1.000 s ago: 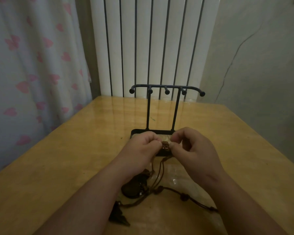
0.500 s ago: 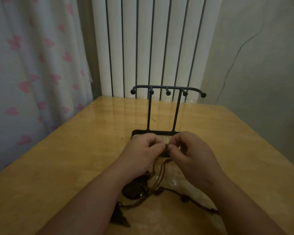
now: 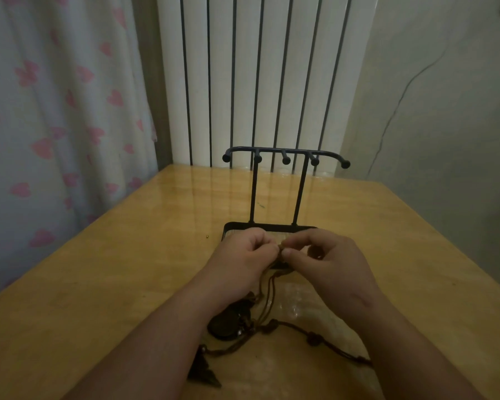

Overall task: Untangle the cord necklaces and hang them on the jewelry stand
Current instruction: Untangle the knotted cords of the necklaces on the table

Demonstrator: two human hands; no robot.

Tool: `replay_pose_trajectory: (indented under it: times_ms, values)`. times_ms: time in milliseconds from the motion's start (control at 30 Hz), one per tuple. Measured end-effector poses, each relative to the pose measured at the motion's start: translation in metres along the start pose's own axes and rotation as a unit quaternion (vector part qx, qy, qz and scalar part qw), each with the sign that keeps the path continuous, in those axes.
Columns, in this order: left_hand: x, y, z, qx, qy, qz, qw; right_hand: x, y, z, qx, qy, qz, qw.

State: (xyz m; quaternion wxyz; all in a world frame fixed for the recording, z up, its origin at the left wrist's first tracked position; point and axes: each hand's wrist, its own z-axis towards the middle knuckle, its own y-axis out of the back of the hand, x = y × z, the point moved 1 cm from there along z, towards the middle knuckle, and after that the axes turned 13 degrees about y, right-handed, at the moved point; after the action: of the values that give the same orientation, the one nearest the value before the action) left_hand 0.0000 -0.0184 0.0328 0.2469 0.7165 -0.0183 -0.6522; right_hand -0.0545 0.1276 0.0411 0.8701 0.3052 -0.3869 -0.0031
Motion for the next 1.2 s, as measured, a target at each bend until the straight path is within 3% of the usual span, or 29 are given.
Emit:
replay_pose_trajectory:
  times_ms: [67, 233, 333, 567, 667, 767, 867, 967, 1033, 1100, 1200]
  values:
    - [0.0, 0.0, 0.0, -0.006, 0.002, 0.002, 1.0, 0.002, -0.002, 0.001, -0.012, -0.001, 0.002, 1.0]
    - [0.0, -0.001, 0.002, -0.008, 0.019, -0.022, 1.0, 0.003, -0.003, 0.0, -0.058, -0.109, 0.189, 0.974]
    - [0.0, -0.001, 0.002, -0.002, 0.017, -0.024, 1.0, 0.003, -0.004, 0.001, -0.063, -0.125, 0.282, 0.949]
    - [-0.001, -0.004, 0.0, 0.013, 0.024, -0.012, 1.0, -0.003, 0.003, 0.003, -0.091, -0.145, 0.498, 0.85]
    - [0.001, -0.001, 0.003, -0.006, 0.04, -0.033, 0.999, -0.004, 0.009, 0.003, -0.079, -0.135, 0.453, 0.877]
    - [0.002, -0.001, 0.003, -0.009, 0.048, -0.082, 0.995, -0.001, 0.011, 0.001, -0.041, -0.125, 0.226, 0.965]
    - [0.002, -0.002, 0.001, 0.002, 0.059, -0.107, 0.992, 0.003, 0.007, 0.001, -0.033, -0.109, 0.077, 0.991]
    - [0.003, 0.001, 0.004, 0.002, 0.077, -0.145, 0.986, -0.003, 0.007, 0.003, -0.07, -0.17, 0.137, 0.973]
    - [0.006, 0.003, 0.006, -0.009, 0.093, -0.128, 0.987, -0.006, 0.011, 0.005, -0.123, -0.228, 0.274, 0.926]
    - [0.008, 0.002, 0.007, -0.017, 0.108, -0.098, 0.989, -0.005, 0.015, 0.005, -0.15, -0.227, 0.383, 0.883]
    - [0.009, -0.001, 0.008, -0.019, 0.126, -0.08, 0.989, -0.006, 0.016, 0.004, -0.119, -0.199, 0.384, 0.894]
